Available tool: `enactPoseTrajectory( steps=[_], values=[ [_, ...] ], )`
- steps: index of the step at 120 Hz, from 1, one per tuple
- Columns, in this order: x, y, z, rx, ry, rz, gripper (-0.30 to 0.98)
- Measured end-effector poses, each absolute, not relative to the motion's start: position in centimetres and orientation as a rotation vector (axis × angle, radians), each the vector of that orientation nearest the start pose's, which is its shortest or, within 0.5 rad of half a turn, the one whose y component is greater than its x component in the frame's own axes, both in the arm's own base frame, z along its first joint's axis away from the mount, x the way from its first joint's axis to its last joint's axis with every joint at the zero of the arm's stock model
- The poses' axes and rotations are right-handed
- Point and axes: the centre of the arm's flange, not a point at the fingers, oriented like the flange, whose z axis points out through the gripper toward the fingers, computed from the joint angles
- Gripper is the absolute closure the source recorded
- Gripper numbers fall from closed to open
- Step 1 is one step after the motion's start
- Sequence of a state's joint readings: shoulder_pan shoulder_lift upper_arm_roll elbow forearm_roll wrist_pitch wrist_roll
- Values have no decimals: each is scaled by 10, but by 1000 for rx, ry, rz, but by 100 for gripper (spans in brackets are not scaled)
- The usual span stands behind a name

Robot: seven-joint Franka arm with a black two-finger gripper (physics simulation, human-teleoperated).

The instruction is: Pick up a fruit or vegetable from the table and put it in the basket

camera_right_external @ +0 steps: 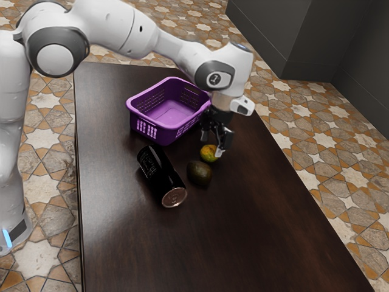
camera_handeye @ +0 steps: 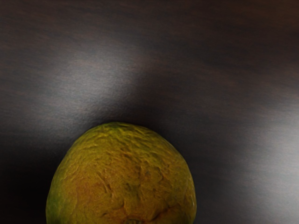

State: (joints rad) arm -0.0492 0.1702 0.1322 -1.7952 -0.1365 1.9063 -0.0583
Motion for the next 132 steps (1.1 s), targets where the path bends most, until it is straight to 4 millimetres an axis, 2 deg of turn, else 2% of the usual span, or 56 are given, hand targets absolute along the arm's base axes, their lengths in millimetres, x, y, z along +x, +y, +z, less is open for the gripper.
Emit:
enactPoseTrajectory(
  steps=[75,95,121,125,132],
  values=[
    [609,36,426,-3228,-315,68,0],
    [610,36,426,-3234,-323,57,29],
    [610,37,428,-3224,-330,46,44],
    [611,36,431,-3223,-328,37,52],
    [616,35,446,-3218,-321,-4,52]
  ],
)
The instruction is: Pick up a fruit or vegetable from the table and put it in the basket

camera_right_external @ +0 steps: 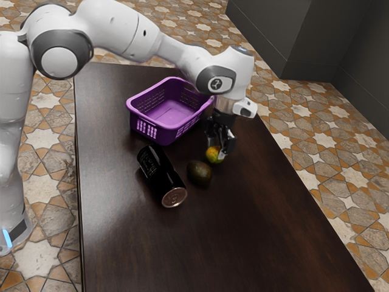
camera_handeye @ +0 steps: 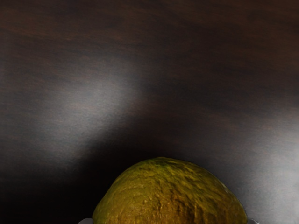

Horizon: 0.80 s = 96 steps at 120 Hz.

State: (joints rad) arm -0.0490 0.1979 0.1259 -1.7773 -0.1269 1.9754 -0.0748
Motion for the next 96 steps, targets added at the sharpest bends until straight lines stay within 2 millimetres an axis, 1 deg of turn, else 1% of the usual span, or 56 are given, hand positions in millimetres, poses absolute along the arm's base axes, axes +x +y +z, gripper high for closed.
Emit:
enactPoseTrajectory(
  steps=[17,28,33,38,42,49,59,64,74,87,96],
  values=[
    [628,39,488,-3181,-300,-112,54],
    [634,42,530,-3149,-287,-184,54],
    [632,44,545,-3139,-288,-192,54],
    [624,46,561,-3133,-293,-193,54],
    [615,48,568,-3129,-299,-179,54],
    [590,55,573,-3129,-322,-131,54],
    [551,66,570,-3134,-360,-61,53],
    [538,72,570,-3136,-381,-43,54],
    [525,90,569,-3134,-437,-19,54],
    [512,137,569,-3117,-571,-3,54],
    [506,158,566,-3098,-620,7,54]
  ],
)
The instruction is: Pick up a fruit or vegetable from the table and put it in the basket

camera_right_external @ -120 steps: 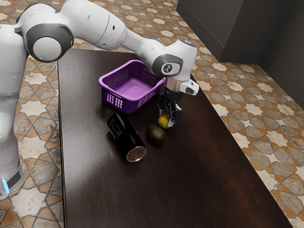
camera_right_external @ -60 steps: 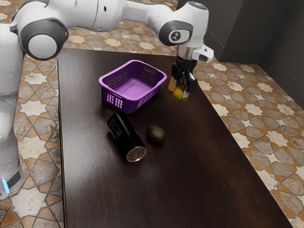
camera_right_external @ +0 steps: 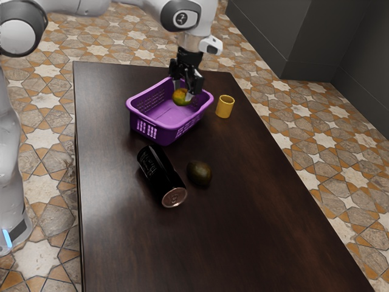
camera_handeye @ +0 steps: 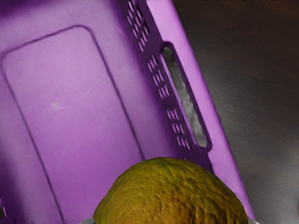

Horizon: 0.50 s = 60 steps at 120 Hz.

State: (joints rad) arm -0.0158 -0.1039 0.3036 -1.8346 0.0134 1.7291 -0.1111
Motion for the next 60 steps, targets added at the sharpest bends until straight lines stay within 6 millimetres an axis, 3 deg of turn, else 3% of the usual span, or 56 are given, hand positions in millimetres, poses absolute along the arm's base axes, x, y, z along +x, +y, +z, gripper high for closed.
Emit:
enactPoseTrajectory(
  steps=[8,17,34,60],
  values=[
    [506,168,562,-3088,-640,15,53],
    [510,169,556,-3094,-639,30,33],
    [518,156,558,-3116,-594,19,15],
    [519,152,564,-3127,-566,-4,3]
  ],
)
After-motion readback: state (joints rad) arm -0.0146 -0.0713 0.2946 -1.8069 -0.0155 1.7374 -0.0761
